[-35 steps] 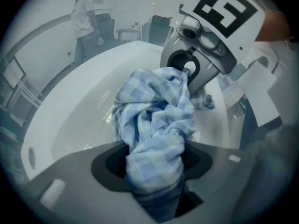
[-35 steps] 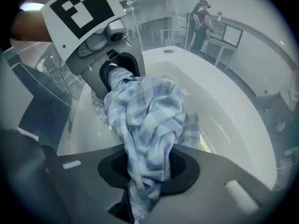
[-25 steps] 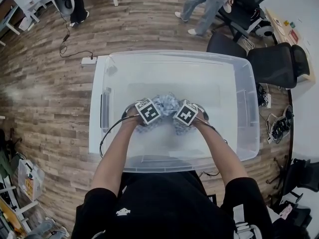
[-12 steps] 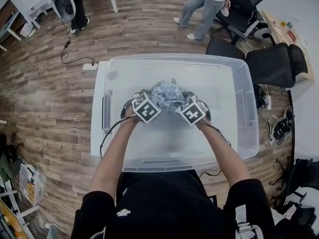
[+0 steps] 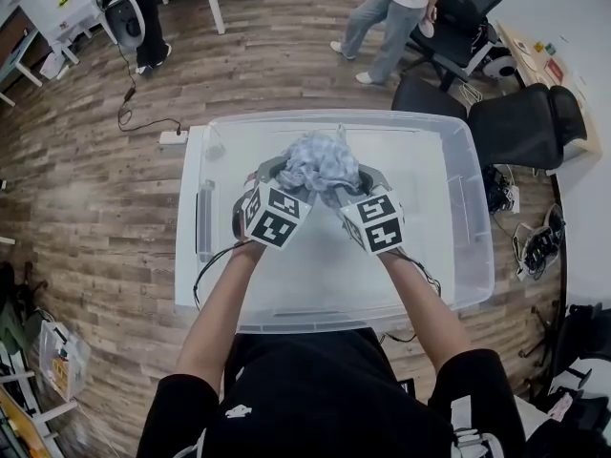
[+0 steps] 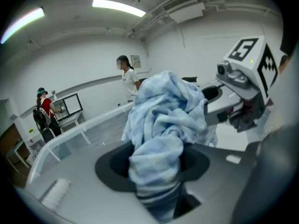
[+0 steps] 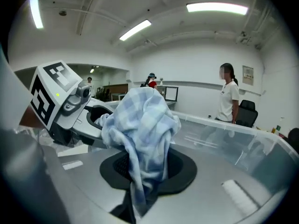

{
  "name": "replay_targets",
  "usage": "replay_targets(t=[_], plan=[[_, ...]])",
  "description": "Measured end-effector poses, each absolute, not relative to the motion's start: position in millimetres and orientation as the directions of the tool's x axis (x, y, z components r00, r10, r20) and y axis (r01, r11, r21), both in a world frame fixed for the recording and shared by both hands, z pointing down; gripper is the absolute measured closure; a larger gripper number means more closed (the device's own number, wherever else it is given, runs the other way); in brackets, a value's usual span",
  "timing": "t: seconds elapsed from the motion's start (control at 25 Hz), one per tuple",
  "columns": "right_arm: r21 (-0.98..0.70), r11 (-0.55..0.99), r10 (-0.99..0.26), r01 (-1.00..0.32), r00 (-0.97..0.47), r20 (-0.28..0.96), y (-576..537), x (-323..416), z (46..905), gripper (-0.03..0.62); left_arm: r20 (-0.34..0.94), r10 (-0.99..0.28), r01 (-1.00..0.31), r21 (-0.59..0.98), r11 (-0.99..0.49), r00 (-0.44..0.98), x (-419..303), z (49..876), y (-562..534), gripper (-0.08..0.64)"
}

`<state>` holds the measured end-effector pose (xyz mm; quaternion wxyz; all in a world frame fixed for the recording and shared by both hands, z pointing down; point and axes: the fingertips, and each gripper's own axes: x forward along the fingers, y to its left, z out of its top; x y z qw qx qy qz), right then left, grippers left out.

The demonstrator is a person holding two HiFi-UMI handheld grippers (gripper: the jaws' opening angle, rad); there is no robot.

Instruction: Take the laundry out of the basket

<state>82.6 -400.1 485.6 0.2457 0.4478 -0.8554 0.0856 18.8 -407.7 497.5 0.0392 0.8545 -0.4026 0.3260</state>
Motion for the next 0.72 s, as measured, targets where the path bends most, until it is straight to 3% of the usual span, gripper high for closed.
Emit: replay_targets(t=[0.32,0.72], plan=[[-0.004,0.509,-0.833,-0.861,-0.493,0.253,-393,82,407,0.511,0.373,-0.782,-0.792,-0.169,-0.586,0.499,22,418,-404,0.344],[-0.063,0.488,-0.866,-0.871,-0.492,0.095,-380,86,362,0.511,0.238,-0.846,-0.850,-0.119,-0.513,0.477,24,372,-390,0.345]])
